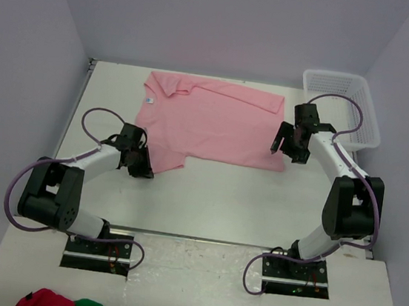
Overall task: Fold and stack the t-shirts
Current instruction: Flatten out the tshirt
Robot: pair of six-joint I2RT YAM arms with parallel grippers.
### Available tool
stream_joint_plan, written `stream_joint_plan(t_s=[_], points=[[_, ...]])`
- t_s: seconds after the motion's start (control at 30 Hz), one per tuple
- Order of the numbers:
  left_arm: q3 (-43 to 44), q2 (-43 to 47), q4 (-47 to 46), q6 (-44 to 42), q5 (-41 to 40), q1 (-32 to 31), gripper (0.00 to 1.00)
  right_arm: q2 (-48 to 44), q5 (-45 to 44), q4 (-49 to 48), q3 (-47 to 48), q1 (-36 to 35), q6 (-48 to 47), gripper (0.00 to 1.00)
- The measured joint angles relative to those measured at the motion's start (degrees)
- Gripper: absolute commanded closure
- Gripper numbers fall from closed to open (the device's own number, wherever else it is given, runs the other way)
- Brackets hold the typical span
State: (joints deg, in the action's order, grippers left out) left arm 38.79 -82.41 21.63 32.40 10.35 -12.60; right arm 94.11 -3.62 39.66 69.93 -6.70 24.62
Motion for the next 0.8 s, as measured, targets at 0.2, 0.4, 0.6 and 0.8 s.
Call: stream_joint_plan(t_s=[0.2, 0.4, 0.6, 0.8], points=[[0.4, 0.6, 1.6, 0.0, -1.8, 0.0, 0.72, -0.5, 0.1, 0.0, 0.0, 0.0, 0.0, 0.25], [1.1, 0.9, 2.3, 0.0, -3.6, 0.0, 0.7, -0.7, 0.2, -0.1, 0.0, 0.0, 0.0, 0.25], [2.8, 0.9, 3.1, 0.0, -4.5, 0.2, 0.69, -0.8, 0.2, -0.3, -0.1, 0.0, -0.1, 0.25], [4.8, 0.9, 3.3, -0.1, -4.8, 0.4, 0.71, -0.9, 0.2, -0.3, -0.2, 0.0, -0.1, 0.25]])
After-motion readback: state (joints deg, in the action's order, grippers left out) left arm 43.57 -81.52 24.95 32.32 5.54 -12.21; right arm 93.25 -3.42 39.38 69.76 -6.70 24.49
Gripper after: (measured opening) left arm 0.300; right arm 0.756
